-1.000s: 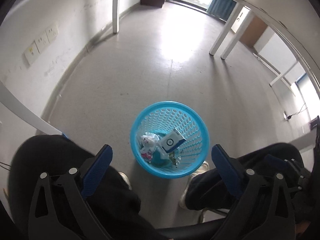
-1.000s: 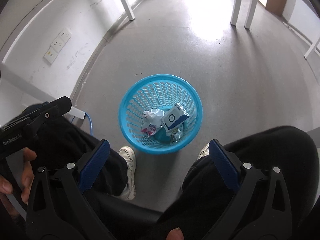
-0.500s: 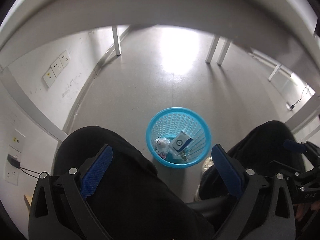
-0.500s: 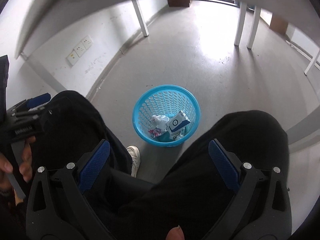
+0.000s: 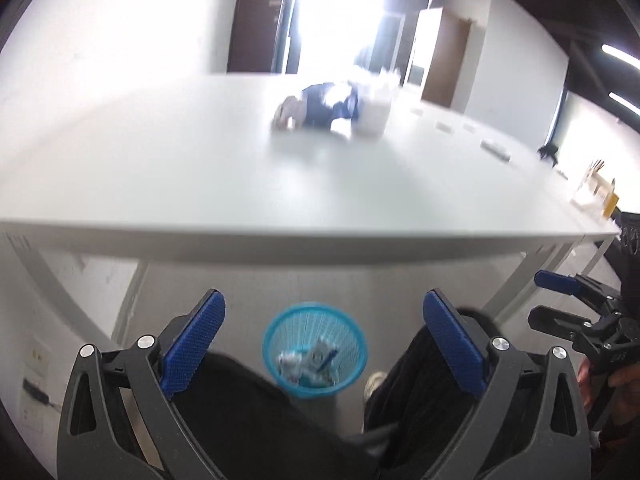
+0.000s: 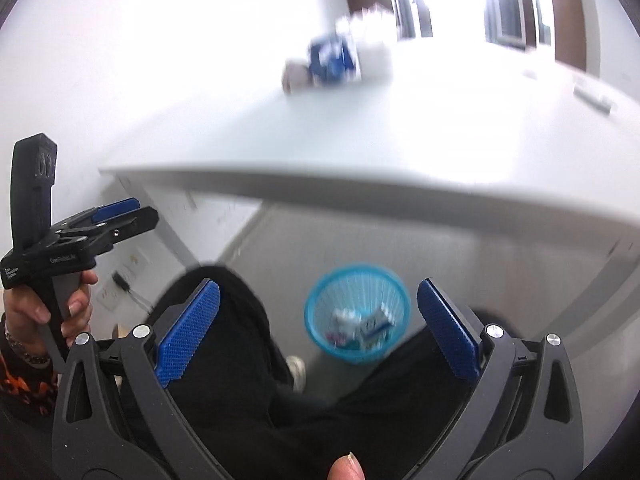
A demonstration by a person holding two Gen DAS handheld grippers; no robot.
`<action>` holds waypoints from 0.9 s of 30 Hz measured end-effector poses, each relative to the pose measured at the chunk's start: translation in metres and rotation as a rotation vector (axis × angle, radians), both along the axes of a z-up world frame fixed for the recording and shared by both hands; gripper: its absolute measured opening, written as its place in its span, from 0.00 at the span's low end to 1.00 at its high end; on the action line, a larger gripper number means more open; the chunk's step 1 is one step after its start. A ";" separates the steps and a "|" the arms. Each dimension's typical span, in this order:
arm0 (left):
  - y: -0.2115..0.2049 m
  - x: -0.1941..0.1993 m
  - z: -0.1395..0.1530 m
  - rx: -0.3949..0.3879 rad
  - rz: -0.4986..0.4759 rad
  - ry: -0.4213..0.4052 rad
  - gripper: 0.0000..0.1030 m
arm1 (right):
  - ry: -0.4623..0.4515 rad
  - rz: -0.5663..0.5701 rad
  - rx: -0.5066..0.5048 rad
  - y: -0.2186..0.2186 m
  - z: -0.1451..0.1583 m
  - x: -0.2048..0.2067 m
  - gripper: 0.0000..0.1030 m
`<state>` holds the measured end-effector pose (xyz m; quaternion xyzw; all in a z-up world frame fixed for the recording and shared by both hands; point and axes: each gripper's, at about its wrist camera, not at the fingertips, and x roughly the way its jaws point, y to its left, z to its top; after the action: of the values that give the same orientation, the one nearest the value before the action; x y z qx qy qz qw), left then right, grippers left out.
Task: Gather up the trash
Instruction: 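Raise both tools back toward the remaining trash on the table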
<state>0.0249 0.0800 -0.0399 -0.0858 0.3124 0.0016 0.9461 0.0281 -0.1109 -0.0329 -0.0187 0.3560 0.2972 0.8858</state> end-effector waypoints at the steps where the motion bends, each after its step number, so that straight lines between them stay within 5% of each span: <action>1: 0.003 0.001 0.013 -0.005 -0.007 -0.036 0.94 | -0.028 0.002 0.012 -0.001 0.013 0.001 0.92; 12: 0.000 0.070 0.048 0.072 -0.038 -0.096 0.94 | -0.175 -0.068 0.011 0.005 0.085 0.082 0.92; 27: 0.033 0.169 0.062 0.160 -0.048 -0.015 0.94 | -0.159 -0.063 0.003 0.048 0.107 0.209 0.92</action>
<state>0.1936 0.1133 0.0217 -0.0025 0.3059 0.0034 0.9520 0.2376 -0.0624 0.0744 -0.0297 0.2847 0.2675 0.9201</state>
